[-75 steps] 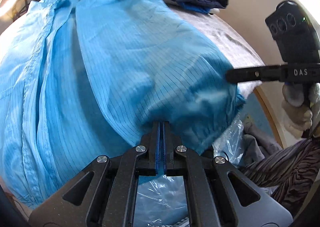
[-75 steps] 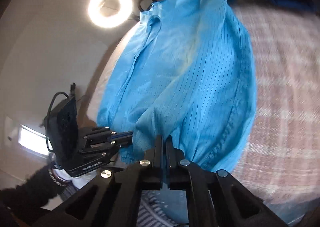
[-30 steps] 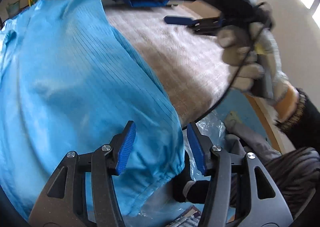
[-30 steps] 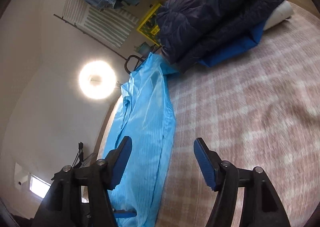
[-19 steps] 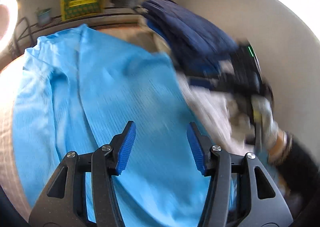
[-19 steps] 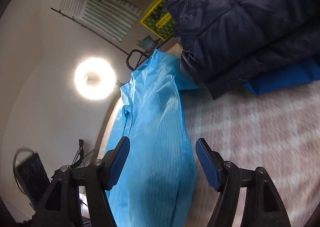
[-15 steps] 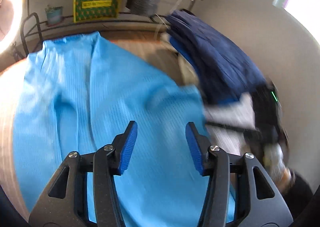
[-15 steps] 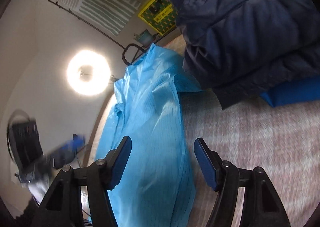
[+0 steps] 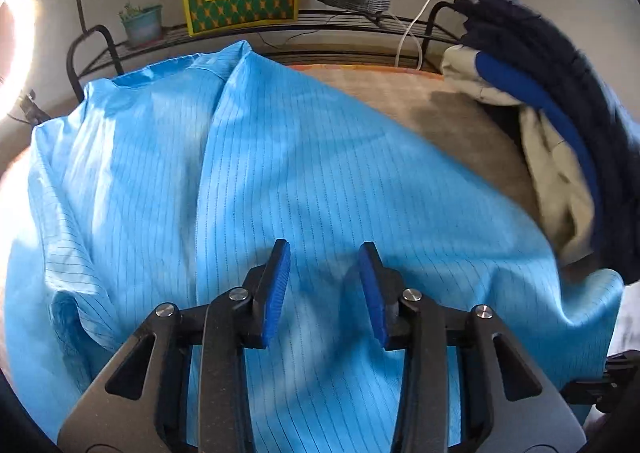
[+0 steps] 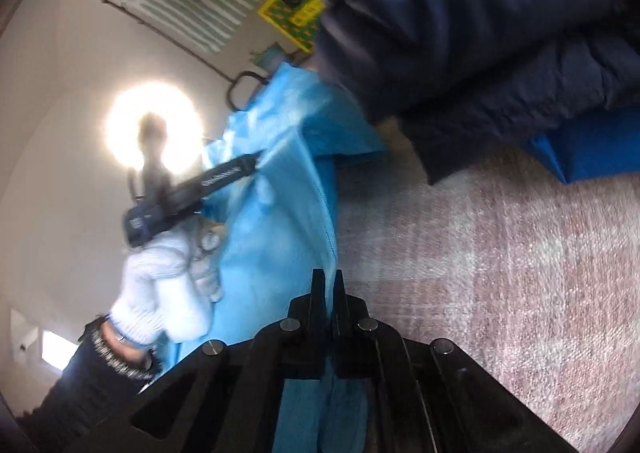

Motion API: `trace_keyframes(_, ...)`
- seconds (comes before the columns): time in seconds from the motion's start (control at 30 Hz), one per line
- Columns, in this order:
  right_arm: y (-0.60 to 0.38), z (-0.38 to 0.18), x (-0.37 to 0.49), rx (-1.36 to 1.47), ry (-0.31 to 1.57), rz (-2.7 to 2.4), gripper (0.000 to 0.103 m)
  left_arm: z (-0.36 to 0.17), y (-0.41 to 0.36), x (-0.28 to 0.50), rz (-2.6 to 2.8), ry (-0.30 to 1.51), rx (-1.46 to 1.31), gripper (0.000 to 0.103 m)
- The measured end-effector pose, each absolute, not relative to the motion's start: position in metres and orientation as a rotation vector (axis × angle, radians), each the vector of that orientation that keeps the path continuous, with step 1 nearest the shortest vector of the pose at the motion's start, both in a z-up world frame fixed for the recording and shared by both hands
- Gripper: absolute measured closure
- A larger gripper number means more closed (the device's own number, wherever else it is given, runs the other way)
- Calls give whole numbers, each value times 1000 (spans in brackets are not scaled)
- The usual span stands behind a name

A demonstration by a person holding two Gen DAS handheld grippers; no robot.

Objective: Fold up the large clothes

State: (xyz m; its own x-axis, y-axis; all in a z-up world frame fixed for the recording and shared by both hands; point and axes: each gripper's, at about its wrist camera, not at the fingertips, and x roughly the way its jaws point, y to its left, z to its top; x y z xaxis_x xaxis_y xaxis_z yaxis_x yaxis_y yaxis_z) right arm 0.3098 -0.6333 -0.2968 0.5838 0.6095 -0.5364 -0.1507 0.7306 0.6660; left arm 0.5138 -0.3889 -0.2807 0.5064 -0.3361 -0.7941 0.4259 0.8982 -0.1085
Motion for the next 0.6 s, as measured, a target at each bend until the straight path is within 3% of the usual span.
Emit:
trace_keyframes(0.03,-633,-291,306,603,810,513,95,-276,-387,509,-488,920,103,65)
trace_keyframes(0.07,-635,-286,303,601,779,521,67,-272,-386,506,-496,903,99,65)
trace_keyframes(0.1,-641,-281,300,617,739,511,32,-266,-386,501,-509,886,93,65)
trace_keyframes(0.13,-648,-278,297,655,692,501,23,-258,-385,490,-552,869,75,65)
trace_keyframes(0.33,-671,-295,312,908,665,434,28,-243,-388,414,-714,877,91,65)
trace_keyframes(0.4,-669,-304,316,974,680,430,38,-242,-385,391,-753,909,84,65)
trace_keyframes(0.6,-666,-283,284,883,691,445,40,-221,-365,314,-788,941,96,65)
